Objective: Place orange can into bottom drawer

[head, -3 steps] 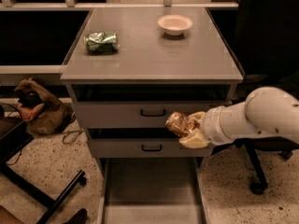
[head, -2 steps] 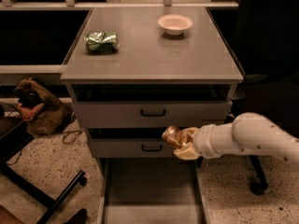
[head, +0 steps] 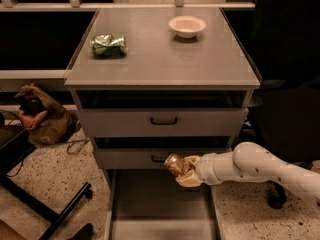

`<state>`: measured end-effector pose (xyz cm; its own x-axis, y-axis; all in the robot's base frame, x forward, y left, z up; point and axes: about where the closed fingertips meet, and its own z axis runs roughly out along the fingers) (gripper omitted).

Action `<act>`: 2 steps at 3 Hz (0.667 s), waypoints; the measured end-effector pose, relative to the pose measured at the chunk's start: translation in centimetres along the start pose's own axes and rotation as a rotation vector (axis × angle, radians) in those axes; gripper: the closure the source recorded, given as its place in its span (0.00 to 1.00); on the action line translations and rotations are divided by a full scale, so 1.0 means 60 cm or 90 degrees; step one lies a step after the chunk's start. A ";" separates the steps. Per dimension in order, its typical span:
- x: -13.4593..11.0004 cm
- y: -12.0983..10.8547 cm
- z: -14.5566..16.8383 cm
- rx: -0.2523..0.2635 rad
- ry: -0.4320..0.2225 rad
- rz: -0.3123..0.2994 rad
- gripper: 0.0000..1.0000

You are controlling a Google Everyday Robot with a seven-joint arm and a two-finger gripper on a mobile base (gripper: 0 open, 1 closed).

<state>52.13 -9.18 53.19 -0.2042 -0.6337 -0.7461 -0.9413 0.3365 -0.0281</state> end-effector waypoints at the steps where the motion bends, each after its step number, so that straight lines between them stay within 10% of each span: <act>1: 0.000 0.000 0.000 0.000 0.000 0.000 1.00; 2: 0.031 -0.001 0.024 -0.009 -0.024 0.016 1.00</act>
Offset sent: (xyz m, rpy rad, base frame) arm 0.0026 -0.0094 -0.0653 0.1265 0.0381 -0.0220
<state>52.18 -9.36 50.83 -0.2184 -0.5984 -0.7708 -0.9397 0.3420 0.0008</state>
